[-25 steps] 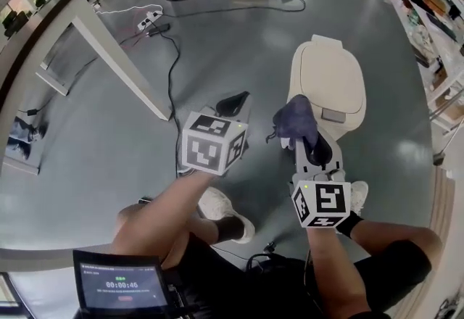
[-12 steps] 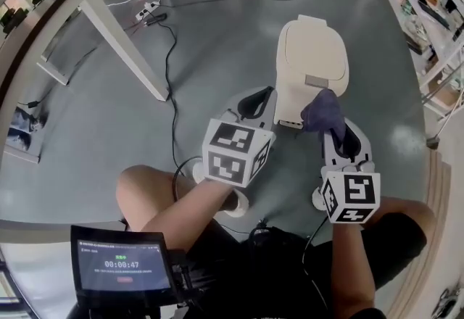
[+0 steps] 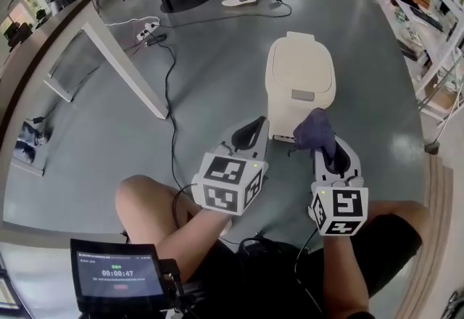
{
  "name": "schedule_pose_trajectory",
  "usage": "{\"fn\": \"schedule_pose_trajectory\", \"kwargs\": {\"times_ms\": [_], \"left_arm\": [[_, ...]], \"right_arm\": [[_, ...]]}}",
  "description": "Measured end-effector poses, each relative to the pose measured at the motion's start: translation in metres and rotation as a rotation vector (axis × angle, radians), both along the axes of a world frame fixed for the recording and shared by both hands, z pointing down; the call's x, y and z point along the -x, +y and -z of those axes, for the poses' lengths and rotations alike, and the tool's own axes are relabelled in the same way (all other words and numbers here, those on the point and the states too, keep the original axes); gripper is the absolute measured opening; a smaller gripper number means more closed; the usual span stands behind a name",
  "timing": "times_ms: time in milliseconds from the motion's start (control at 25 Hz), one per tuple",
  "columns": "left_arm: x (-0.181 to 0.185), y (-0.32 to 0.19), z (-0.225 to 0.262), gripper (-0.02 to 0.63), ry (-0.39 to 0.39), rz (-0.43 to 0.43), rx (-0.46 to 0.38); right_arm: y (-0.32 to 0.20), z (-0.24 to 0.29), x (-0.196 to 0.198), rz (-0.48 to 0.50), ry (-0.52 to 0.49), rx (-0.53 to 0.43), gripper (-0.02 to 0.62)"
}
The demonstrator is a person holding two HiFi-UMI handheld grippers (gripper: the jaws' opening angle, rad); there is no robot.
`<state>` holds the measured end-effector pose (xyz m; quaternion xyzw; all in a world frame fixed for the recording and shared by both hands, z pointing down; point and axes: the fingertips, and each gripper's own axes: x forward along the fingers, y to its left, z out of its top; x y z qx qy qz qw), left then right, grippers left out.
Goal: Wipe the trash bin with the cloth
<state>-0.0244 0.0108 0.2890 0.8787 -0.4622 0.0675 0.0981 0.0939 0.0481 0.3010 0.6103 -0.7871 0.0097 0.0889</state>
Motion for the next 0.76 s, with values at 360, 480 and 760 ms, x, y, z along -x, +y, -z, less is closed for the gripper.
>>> {"fn": "schedule_pose_trajectory", "kwargs": {"times_ms": [360,480,760], "left_arm": [[0.012,0.007,-0.006,-0.003,-0.012,0.044,-0.022],[0.012,0.002,-0.007,-0.003,0.013,0.04,-0.004],[0.01,-0.004,-0.01,-0.003,0.019,0.035,0.011]], "right_arm": [[0.003,0.002,0.011,0.036,-0.031,-0.016,0.089],[0.001,-0.005,0.012,0.04,-0.037,-0.003,0.089],[-0.003,-0.007,0.011,0.03,-0.024,0.006,0.089]]}}
